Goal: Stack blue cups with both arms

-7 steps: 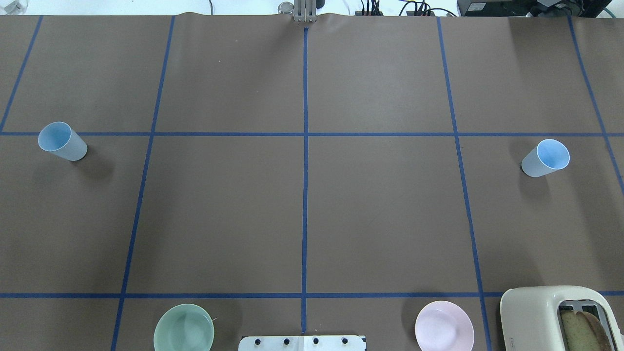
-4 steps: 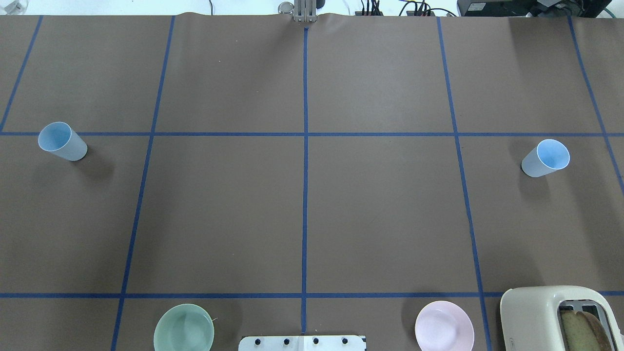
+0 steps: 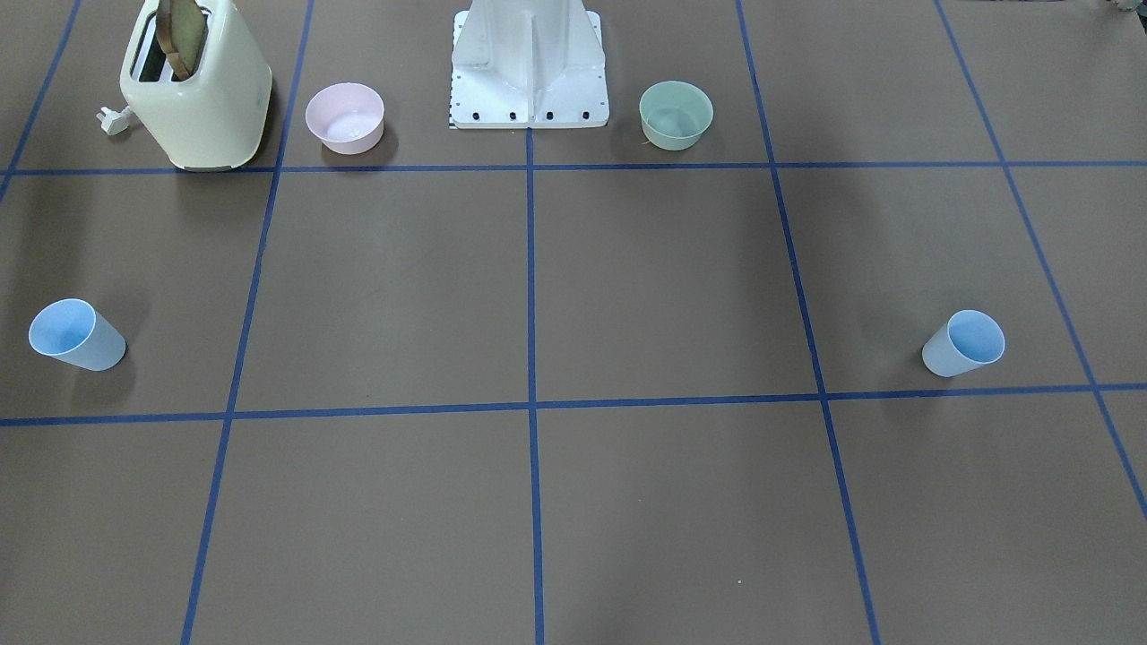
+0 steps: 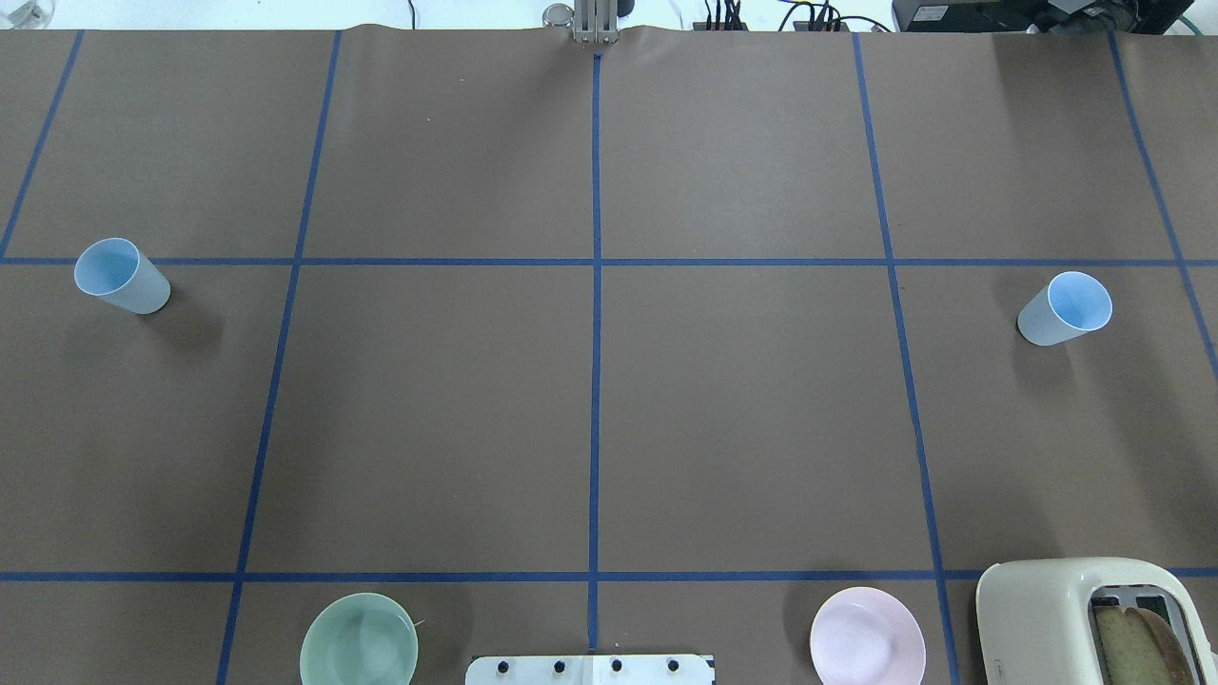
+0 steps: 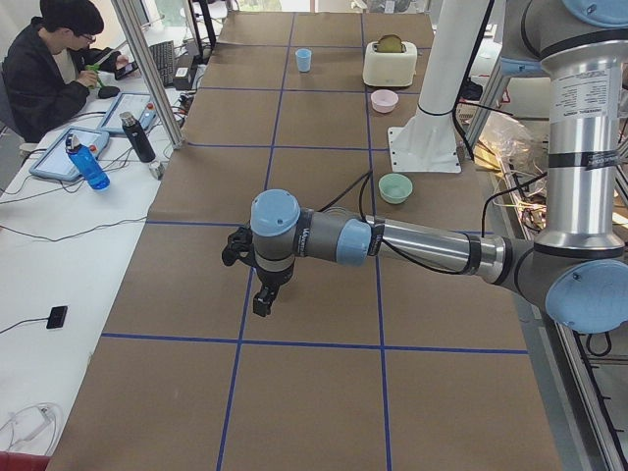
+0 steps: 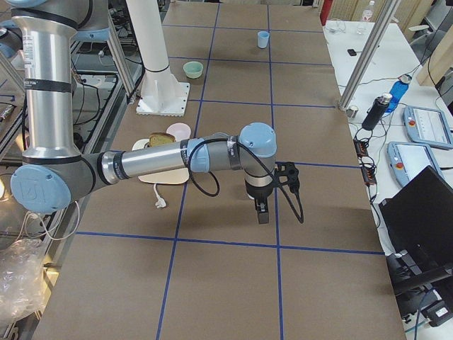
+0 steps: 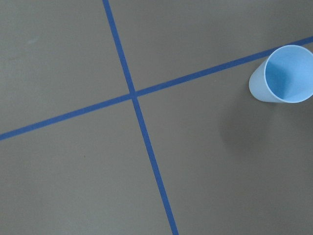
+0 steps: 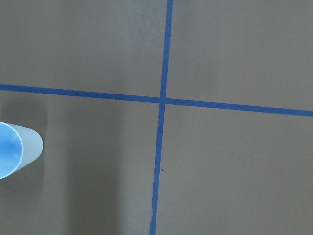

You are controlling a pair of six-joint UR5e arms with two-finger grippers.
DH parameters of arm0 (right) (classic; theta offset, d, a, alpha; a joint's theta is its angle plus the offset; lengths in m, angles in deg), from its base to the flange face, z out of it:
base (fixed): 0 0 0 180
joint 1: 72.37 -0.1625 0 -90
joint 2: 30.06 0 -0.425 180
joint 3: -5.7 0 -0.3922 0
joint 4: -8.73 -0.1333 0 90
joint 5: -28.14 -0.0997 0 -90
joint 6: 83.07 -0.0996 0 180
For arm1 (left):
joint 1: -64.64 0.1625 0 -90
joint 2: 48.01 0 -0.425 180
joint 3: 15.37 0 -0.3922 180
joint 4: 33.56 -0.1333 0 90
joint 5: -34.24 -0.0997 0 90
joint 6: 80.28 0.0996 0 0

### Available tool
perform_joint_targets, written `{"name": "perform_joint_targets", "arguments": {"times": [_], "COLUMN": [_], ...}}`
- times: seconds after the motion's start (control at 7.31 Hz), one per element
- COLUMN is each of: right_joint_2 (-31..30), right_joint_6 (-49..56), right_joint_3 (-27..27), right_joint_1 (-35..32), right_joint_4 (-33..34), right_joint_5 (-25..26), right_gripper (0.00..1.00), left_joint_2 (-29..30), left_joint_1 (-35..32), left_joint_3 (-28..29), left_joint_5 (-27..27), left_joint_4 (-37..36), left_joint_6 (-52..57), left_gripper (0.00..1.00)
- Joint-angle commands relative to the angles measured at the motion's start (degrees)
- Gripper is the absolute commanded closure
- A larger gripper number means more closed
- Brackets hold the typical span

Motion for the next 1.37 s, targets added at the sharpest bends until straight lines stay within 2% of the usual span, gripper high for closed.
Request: {"name": "perform_joint_targets", "arguments": {"times": [0.0,0.27,0.68,0.82,0.96,1.09,1.23], "right_joint_2": [2.22,2.22,2.05,1.70,1.61,1.43,1.43], "right_joint_6": [0.14,-0.21,-11.86,-12.85,-12.86,-12.86,-12.86], "right_joint_3": [-0.01,0.86,0.78,0.87,0.87,0.87,0.87], "right_joint_1": [-0.04,0.66,6.27,6.73,6.73,6.82,6.82], "right_joint_4": [-0.58,-7.05,-11.89,-13.14,-13.15,-13.24,-13.24], "right_joint_5": [-0.02,-0.73,0.67,1.38,1.38,1.38,1.38], "right_gripper": [0.00,0.00,0.00,0.00,0.00,0.00,0.00], "left_joint_2": [3.62,4.75,5.82,5.82,5.82,6.60,7.83], "left_joint_1": [0.04,0.22,11.17,14.08,19.41,22.08,22.80], "left_joint_3": [4.67,9.16,9.53,9.79,10.66,13.80,16.79], "left_joint_5": [0.06,-0.03,-0.55,-3.16,-8.06,-11.16,-11.27], "left_joint_4": [11.70,20.49,21.68,24.81,28.41,32.01,34.57], "left_joint_6": [0.01,-1.90,-28.35,-37.16,-44.39,-45.85,-45.86], "left_gripper": [0.01,0.01,0.01,0.01,0.02,0.02,0.03]}}
